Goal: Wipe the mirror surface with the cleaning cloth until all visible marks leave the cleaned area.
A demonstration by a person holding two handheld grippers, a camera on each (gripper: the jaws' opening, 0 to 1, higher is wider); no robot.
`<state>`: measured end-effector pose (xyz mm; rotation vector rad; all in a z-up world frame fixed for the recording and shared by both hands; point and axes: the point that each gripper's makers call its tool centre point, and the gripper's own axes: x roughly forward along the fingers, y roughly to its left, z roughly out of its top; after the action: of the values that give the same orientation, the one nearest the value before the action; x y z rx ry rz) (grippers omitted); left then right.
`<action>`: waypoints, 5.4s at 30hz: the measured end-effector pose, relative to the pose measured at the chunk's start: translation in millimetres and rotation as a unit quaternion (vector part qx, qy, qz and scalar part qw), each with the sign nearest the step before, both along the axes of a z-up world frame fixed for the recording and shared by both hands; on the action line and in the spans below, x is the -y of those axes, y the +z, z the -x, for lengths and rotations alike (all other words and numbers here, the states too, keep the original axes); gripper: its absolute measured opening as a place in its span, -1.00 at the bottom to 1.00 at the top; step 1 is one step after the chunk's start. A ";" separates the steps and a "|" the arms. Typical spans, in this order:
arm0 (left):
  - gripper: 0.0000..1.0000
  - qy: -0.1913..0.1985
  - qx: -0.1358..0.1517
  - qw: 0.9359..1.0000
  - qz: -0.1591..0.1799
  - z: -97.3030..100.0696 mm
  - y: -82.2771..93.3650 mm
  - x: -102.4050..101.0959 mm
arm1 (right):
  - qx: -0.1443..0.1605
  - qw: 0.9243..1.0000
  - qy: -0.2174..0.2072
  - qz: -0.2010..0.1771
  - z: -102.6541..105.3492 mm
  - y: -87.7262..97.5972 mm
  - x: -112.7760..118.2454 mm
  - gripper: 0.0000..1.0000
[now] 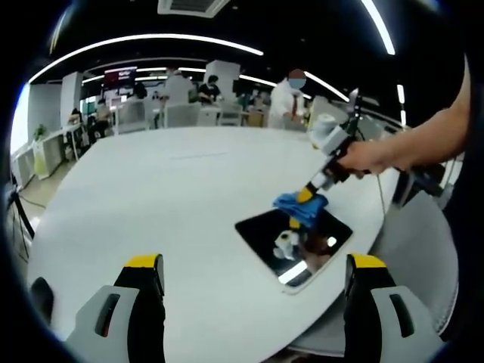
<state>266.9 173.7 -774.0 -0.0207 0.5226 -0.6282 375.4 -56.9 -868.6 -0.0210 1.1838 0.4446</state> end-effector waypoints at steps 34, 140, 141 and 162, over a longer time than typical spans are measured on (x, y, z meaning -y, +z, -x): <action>1.00 -0.005 0.004 1.000 -0.006 -1.1 1.5 3.9 | -0.005 0.999 -0.024 -0.031 79.6 0.0 0.8 -1.00; 1.00 0.003 -0.007 1.000 0.003 9.0 -0.9 -0.8 | -0.013 0.999 -0.046 -0.012 46.2 -0.6 49.2 -1.00; 1.00 0.003 -0.007 1.000 0.004 9.0 -1.0 -0.9 | -0.014 0.999 -0.047 -0.011 43.4 -0.8 49.6 -1.00; 1.00 0.006 -0.008 1.000 0.006 5.2 -1.9 -5.5 | 0.002 0.999 -0.053 0.007 -10.8 -0.9 45.3 -1.00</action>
<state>261.7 179.2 -775.9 -0.0408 0.5336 -0.6194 386.2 -102.2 -869.4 0.0288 1.1787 0.3429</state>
